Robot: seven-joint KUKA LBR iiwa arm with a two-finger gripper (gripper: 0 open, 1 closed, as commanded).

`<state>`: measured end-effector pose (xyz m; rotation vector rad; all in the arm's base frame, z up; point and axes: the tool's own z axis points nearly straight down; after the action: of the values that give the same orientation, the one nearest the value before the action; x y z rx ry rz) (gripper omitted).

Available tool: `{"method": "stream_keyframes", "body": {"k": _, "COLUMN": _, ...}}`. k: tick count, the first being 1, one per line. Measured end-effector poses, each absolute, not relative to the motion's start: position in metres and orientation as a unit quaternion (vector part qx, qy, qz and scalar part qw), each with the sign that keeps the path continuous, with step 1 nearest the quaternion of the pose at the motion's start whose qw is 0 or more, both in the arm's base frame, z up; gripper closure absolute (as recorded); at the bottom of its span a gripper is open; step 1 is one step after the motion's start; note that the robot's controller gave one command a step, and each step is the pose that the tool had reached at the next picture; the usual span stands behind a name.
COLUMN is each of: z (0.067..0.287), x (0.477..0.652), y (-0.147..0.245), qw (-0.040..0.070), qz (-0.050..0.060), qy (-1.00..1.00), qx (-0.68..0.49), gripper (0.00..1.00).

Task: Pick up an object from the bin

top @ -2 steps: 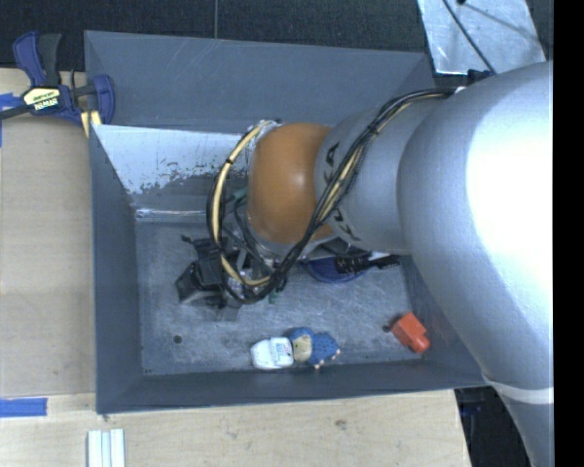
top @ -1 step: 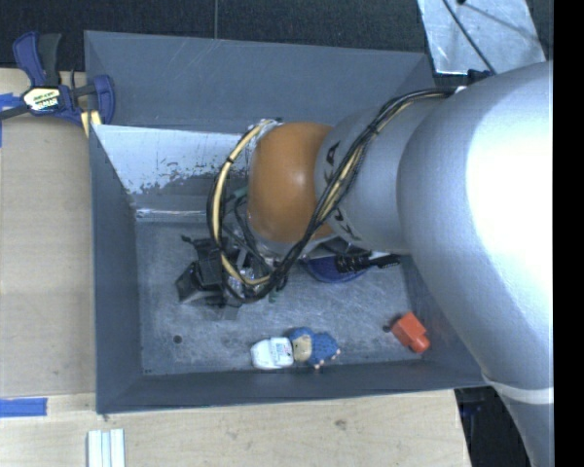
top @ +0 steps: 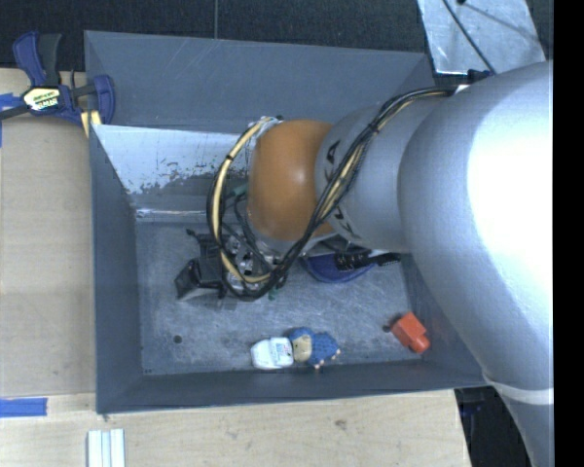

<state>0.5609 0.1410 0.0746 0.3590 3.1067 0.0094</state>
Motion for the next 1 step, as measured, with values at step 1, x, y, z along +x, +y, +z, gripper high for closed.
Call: {"method": "stream_keyframes", "body": {"k": 1, "z": 0.0792, "x": 0.5628, "y": 0.1411, "qw": 0.004, "qz": 0.002, "qy": 0.993, "qx": 0.115, "gripper": 1.0}}
